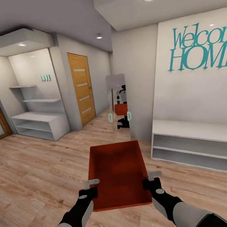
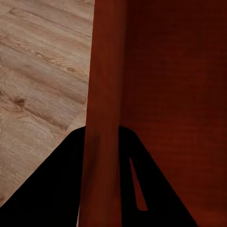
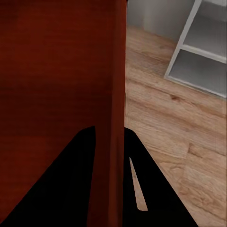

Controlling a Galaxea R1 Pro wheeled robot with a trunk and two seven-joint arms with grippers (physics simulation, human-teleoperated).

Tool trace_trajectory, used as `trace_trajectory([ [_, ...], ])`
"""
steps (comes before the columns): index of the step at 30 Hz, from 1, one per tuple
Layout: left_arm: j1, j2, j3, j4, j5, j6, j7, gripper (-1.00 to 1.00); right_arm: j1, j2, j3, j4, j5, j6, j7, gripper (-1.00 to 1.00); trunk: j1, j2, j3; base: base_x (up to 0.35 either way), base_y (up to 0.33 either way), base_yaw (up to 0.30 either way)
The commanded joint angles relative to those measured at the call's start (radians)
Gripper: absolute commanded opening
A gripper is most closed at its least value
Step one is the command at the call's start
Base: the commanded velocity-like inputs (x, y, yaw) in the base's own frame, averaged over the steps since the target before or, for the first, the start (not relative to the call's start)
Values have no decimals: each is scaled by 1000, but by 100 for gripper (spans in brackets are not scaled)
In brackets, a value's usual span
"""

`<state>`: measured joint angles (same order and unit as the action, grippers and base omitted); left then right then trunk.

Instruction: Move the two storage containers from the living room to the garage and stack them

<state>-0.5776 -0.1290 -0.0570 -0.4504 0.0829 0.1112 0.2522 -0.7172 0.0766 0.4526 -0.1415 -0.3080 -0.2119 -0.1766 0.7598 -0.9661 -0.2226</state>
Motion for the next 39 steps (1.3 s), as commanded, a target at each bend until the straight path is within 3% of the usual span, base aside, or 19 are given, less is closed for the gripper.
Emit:
trace_trajectory([
  [1,-1,27,25,-5,-15,-10,60,-100,-1,0,-43,0,-43,1,0,-100,1,-1,-1,323,0,118],
  [28,-1,27,25,-5,-15,-10,61,-100,-1,0,-43,0,-43,1,0,-100,1,-1,-1,323,0,119],
  [39,-1,26,24,-5,-15,-10,61,-100,-1,0,-43,0,-43,2,0,-100,1,-1,-1,323,0,221],
])
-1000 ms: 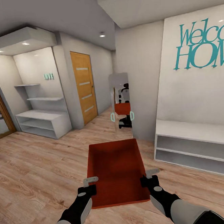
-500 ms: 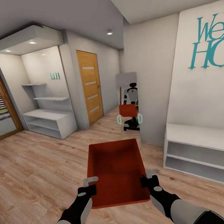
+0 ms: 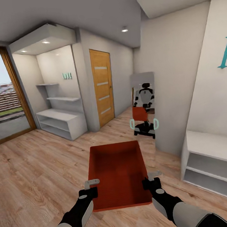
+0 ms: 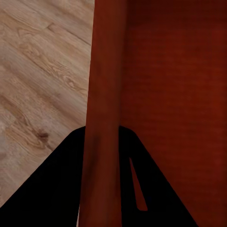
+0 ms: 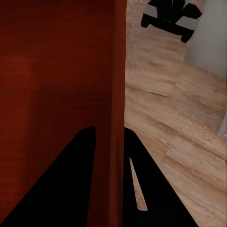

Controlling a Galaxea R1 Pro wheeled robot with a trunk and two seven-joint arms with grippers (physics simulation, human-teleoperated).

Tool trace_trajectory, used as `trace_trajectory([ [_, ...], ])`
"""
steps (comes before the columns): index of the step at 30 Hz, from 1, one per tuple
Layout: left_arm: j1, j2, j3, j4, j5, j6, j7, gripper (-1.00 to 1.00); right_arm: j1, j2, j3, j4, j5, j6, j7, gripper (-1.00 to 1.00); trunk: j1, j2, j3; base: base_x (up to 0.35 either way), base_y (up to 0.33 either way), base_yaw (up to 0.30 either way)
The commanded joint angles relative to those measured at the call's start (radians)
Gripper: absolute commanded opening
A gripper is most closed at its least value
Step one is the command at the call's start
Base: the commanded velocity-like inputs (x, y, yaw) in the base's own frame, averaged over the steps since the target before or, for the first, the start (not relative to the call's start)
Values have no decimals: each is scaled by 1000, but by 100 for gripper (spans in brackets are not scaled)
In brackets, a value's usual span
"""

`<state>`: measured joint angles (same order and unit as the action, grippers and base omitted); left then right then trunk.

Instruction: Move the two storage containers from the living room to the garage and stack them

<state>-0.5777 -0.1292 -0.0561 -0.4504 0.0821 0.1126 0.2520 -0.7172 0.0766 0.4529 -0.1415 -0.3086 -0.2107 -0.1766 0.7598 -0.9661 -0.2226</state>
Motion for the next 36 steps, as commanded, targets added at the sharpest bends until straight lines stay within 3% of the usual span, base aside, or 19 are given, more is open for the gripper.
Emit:
trace_trajectory([
  [1,-1,26,24,-5,-15,-11,61,-100,-1,0,-43,0,-43,1,0,-100,1,-1,-1,323,0,265],
  [36,-1,26,24,-5,-15,-11,61,-100,-1,0,-43,-1,-43,1,0,-100,1,-1,-1,323,0,267],
])
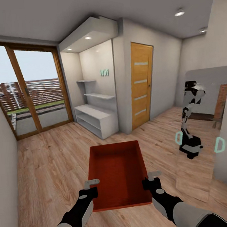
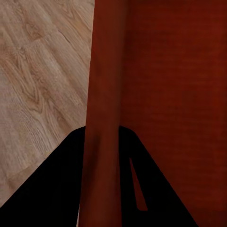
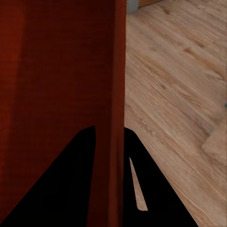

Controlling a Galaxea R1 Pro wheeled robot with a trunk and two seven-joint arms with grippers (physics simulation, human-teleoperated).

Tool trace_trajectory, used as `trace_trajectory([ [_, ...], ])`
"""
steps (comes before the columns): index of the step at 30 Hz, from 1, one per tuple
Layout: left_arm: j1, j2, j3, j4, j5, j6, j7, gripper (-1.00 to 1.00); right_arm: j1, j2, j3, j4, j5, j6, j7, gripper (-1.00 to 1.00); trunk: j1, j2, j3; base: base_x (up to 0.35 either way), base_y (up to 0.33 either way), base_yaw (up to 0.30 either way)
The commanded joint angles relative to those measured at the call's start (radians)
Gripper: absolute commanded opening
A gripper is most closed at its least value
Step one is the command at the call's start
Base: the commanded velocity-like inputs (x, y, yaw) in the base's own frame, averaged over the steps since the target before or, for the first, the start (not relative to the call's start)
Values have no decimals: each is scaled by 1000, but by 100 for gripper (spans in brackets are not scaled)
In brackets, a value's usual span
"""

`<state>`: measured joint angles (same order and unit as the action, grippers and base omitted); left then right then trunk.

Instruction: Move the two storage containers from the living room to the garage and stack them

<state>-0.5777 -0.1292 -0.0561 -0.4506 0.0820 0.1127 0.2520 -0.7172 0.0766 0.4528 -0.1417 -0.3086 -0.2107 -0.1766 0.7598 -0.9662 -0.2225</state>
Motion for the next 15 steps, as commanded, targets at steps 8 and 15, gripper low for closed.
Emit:
trace_trajectory([
  [8,0,26,24,-5,-15,-11,61,-100,-1,0,-43,0,-43,1,0,-100,1,-1,-1,323,0,117],
  [15,-1,26,24,-5,-15,-11,61,-100,-1,0,-43,0,-43,1,0,-100,1,-1,-1,323,0,3],
])
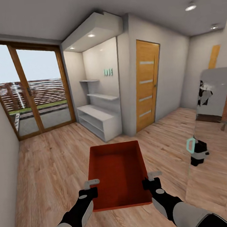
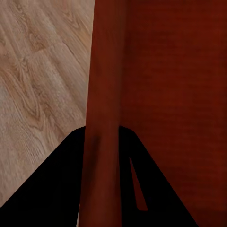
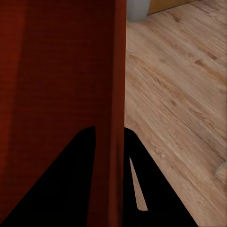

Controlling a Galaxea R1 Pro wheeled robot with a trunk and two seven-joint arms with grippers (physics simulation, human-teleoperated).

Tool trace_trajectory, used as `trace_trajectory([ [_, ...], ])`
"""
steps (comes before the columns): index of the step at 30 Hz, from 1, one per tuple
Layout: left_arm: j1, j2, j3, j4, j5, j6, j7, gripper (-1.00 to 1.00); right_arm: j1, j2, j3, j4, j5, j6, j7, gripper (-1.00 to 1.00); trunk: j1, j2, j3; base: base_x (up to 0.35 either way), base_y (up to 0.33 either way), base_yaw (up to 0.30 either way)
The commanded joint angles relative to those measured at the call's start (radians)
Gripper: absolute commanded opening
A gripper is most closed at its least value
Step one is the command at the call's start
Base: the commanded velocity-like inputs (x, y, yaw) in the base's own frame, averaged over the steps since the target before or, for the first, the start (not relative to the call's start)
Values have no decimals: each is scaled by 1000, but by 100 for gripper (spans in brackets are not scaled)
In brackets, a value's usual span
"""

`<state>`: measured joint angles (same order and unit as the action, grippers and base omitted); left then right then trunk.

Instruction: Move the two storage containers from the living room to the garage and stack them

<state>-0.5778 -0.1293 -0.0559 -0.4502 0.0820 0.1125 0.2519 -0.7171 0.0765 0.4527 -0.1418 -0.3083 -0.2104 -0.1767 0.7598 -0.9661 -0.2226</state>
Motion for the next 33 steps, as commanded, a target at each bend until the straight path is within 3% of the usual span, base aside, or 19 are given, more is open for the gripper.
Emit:
trace_trajectory([
  [1,0,27,24,-5,-15,-11,61,-100,-1,0,-43,0,-43,1,0,-100,1,-1,-1,323,0,0],
  [23,0,27,24,-5,-15,-11,61,-100,-1,1,-43,0,-43,0,-1,-100,1,-1,-1,323,0,-1],
  [33,0,27,24,-5,-15,-11,61,-100,-1,2,-43,0,-42,0,-1,-100,1,-1,-1,323,27,-211],
])
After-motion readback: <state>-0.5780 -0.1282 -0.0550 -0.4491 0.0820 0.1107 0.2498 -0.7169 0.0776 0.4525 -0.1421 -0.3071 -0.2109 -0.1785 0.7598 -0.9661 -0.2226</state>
